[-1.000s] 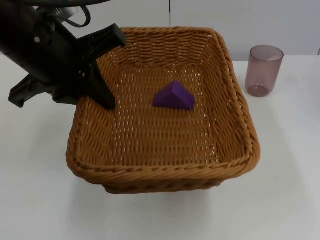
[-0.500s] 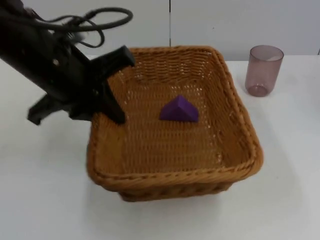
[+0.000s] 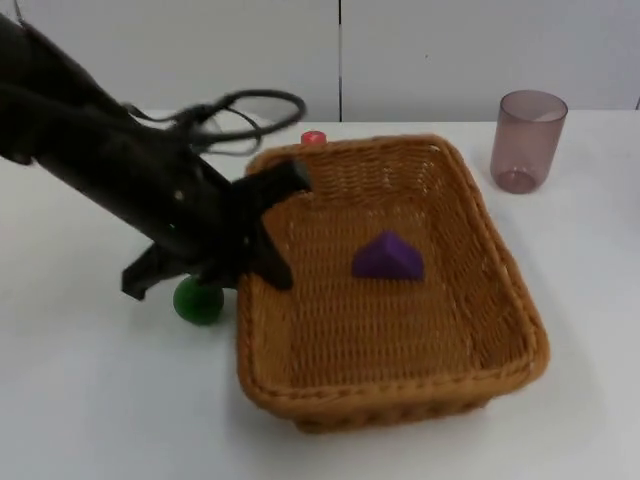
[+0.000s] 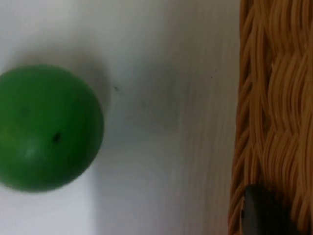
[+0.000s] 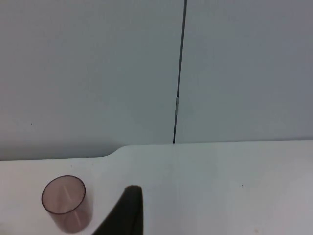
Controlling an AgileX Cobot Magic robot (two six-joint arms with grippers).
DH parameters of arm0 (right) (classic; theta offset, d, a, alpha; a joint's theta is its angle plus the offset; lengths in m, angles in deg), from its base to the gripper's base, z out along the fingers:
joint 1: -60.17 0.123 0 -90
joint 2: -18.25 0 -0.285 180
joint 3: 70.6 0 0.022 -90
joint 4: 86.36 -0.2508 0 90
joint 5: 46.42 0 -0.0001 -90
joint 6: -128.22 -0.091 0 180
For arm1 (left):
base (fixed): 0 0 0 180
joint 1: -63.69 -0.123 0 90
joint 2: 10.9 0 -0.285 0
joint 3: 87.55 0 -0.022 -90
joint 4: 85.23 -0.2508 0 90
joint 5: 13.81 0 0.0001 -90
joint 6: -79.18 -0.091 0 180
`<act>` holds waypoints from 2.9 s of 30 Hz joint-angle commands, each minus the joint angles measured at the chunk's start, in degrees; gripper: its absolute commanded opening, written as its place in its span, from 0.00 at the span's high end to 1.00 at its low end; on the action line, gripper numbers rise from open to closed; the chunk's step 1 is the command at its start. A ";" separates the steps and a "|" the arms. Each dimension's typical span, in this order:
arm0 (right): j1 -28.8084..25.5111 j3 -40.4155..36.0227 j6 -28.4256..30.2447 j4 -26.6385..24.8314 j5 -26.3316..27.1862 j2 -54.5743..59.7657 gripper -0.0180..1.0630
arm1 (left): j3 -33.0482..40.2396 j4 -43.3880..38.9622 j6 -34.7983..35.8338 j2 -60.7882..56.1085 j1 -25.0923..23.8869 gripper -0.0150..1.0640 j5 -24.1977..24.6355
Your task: Pick up the basket with the left hand and place the triangular block into the basket with the right hand.
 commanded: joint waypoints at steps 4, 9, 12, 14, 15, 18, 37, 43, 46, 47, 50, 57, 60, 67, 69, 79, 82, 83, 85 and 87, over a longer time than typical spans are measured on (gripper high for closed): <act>-0.21 0.45 0.81 0.04 -0.74 -0.55 0.02 | -4.21 2.06 -0.61 0.45 2.93 0.98 -2.48; -0.21 0.45 0.97 0.20 -0.87 -0.55 0.02 | -7.10 2.91 -0.61 3.38 3.02 0.98 -0.33; -0.21 0.45 1.30 0.18 -0.87 -0.55 0.02 | -7.22 3.21 -0.61 4.52 3.02 0.98 -0.08; -0.21 0.45 1.32 0.18 -0.75 -0.55 0.02 | -7.12 3.21 -0.61 5.39 3.02 0.98 -0.03; -0.21 0.45 1.32 0.18 -0.75 -0.55 0.02 | -7.12 3.21 -0.61 5.39 3.02 0.98 -0.03; -0.21 0.45 1.43 0.18 -0.50 -0.55 0.02 | -7.12 3.50 -0.37 5.89 3.02 0.98 -0.15; -0.21 0.45 2.45 0.18 0.28 -0.55 0.02 | -7.12 -1.33 1.96 7.44 3.02 0.87 -0.42; -0.21 0.45 2.45 0.18 0.42 -0.55 0.02 | -7.12 -1.83 1.96 7.44 3.57 0.62 -0.32; -0.21 0.45 2.45 0.18 0.42 -0.55 0.02 | -7.12 -1.83 1.56 7.34 4.31 0.38 -0.08; -0.21 0.45 2.45 0.18 0.42 -0.55 0.02 | -7.12 -2.09 1.56 7.07 4.54 0.25 -0.08; -0.21 0.45 2.45 0.18 0.42 -0.55 0.02 | -7.12 -2.09 1.56 6.45 5.48 0.02 -0.08; -0.21 0.45 2.45 0.04 0.29 -0.55 0.02 | -7.12 -1.81 1.03 3.26 6.21 0.01 0.85; -0.21 0.45 2.45 0.03 0.18 -0.55 0.02 | -7.12 -2.39 1.75 1.88 6.21 0.01 1.62; -0.21 0.45 2.45 0.03 -0.48 -0.55 0.02 | -7.12 -17.46 12.04 -2.81 5.47 0.01 1.75; -0.21 0.45 2.45 0.15 -0.50 -0.55 0.02 | -7.12 -24.66 16.93 -3.80 5.47 0.01 1.86; -0.21 0.45 2.45 0.05 -0.61 -0.55 0.02 | -7.12 -59.09 37.85 -9.36 5.47 0.01 5.60; -0.21 0.45 2.45 0.05 -0.74 -0.55 0.02 | -7.32 -65.42 37.96 -14.07 4.91 0.01 3.95; -0.21 0.45 2.45 0.05 -0.74 -0.55 0.02 | -7.32 -65.42 37.96 -14.07 4.91 0.01 3.95; -0.21 0.45 2.45 0.05 -0.87 -0.55 0.02 | -8.37 -66.66 37.96 -17.62 4.21 0.01 3.86; -0.21 0.45 2.45 -0.06 -0.86 -0.55 0.02 | -9.57 -68.09 37.96 -21.60 3.69 0.01 4.14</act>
